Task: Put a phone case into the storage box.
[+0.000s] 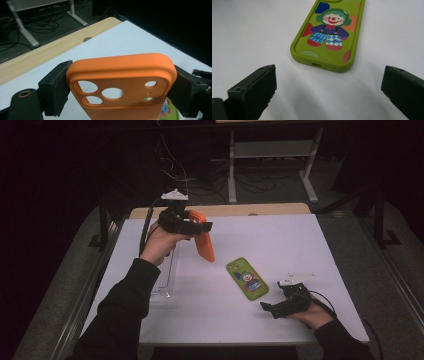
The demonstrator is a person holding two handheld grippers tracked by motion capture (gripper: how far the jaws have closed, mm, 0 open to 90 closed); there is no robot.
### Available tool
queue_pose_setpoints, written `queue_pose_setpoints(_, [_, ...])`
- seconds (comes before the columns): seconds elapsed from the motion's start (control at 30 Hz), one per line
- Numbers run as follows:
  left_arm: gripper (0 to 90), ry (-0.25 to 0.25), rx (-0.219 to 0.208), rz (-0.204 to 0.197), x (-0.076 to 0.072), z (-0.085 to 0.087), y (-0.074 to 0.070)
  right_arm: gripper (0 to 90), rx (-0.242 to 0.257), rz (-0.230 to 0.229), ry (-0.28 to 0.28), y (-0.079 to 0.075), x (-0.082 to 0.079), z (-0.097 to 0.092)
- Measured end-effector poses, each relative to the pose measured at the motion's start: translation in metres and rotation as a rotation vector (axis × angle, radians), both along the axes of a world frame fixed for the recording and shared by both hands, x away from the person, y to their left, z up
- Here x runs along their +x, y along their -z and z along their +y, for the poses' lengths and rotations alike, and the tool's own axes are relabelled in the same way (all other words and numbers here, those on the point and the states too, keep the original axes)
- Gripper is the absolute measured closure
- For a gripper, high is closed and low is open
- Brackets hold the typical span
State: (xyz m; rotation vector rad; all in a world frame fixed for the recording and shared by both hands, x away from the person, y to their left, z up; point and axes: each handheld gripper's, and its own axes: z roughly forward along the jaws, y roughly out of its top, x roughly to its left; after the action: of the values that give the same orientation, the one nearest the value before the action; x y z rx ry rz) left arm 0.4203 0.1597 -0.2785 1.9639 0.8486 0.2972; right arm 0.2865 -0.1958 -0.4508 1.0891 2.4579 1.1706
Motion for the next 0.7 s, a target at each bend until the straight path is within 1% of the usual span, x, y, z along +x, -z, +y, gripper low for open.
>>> queue_pose_setpoints(0.1, [14.5,-0.012,0.012,-0.01,0.001,0.006,-0.003,0.0,0.009,0.004,0.01,-0.001,0.0,0.0])
queue_pose_setpoints(0.13, [14.5,-0.032,0.001,-0.012,0.002,0.009,-0.005,0.0,0.012,-0.008,0.008,-0.001,0.0,0.0])
queue_pose_setpoints(0.17, [14.5,-0.032,0.001,-0.012,0.002,0.009,-0.005,0.0,0.012,-0.008,0.008,-0.001,0.0,0.0])
queue_pose_setpoints(0.2, [14.5,-0.044,0.012,-0.016,0.003,0.013,-0.008,0.0,0.015,-0.008,0.009,-0.002,0.0,0.0])
queue_pose_setpoints(0.27, [14.5,-0.049,0.015,-0.019,0.004,0.016,-0.01,0.0,0.008,-0.015,0.005,-0.002,0.0,0.0])
queue_pose_setpoints(0.3, [14.5,-0.064,0.017,-0.021,0.005,0.021,-0.011,0.0,0.007,-0.008,0.007,-0.003,0.0,0.001])
queue_pose_setpoints(0.33, [14.5,-0.064,0.017,-0.021,0.005,0.021,-0.011,0.0,0.009,-0.01,0.001,-0.002,0.0,0.001])
queue_pose_setpoints(0.4, [14.5,-0.082,0.025,-0.022,0.007,0.026,-0.013,0.0,0.008,-0.014,-0.006,-0.002,0.0,0.002])
queue_pose_setpoints(0.43, [14.5,-0.11,0.037,-0.022,0.01,0.032,-0.013,0.0,0.005,-0.007,-0.004,-0.002,-0.001,0.003])
queue_pose_setpoints(0.47, [14.5,-0.11,0.037,-0.022,0.01,0.032,-0.013,0.0,0.005,-0.007,-0.004,-0.002,-0.001,0.003])
queue_pose_setpoints(0.5, [14.5,-0.133,0.056,-0.019,0.015,0.04,-0.014,0.0,0.0,-0.014,-0.011,-0.003,-0.001,0.003])
queue_pose_setpoints(0.53, [14.5,-0.147,0.05,-0.018,0.016,0.041,-0.014,0.0,-0.001,-0.018,-0.013,-0.003,-0.001,0.003])
queue_pose_setpoints(0.57, [14.5,-0.147,0.05,-0.018,0.016,0.041,-0.014,0.0,-0.001,-0.018,-0.013,-0.003,-0.001,0.003])
queue_pose_setpoints(0.6, [14.5,-0.159,0.068,-0.016,0.018,0.046,-0.014,0.0,0.004,-0.024,-0.015,-0.004,-0.001,0.003])
queue_pose_setpoints(0.63, [14.5,-0.175,0.065,-0.007,0.02,0.048,-0.014,0.0,0.004,-0.024,-0.015,-0.004,-0.001,0.003])
queue_pose_setpoints(0.67, [14.5,-0.202,0.085,-0.011,0.025,0.053,-0.014,0.0,0.007,-0.023,-0.014,-0.005,-0.002,0.003])
queue_pose_setpoints(0.7, [14.5,-0.202,0.085,-0.011,0.025,0.053,-0.014,0.0,0.008,-0.023,-0.016,-0.005,-0.002,0.003])
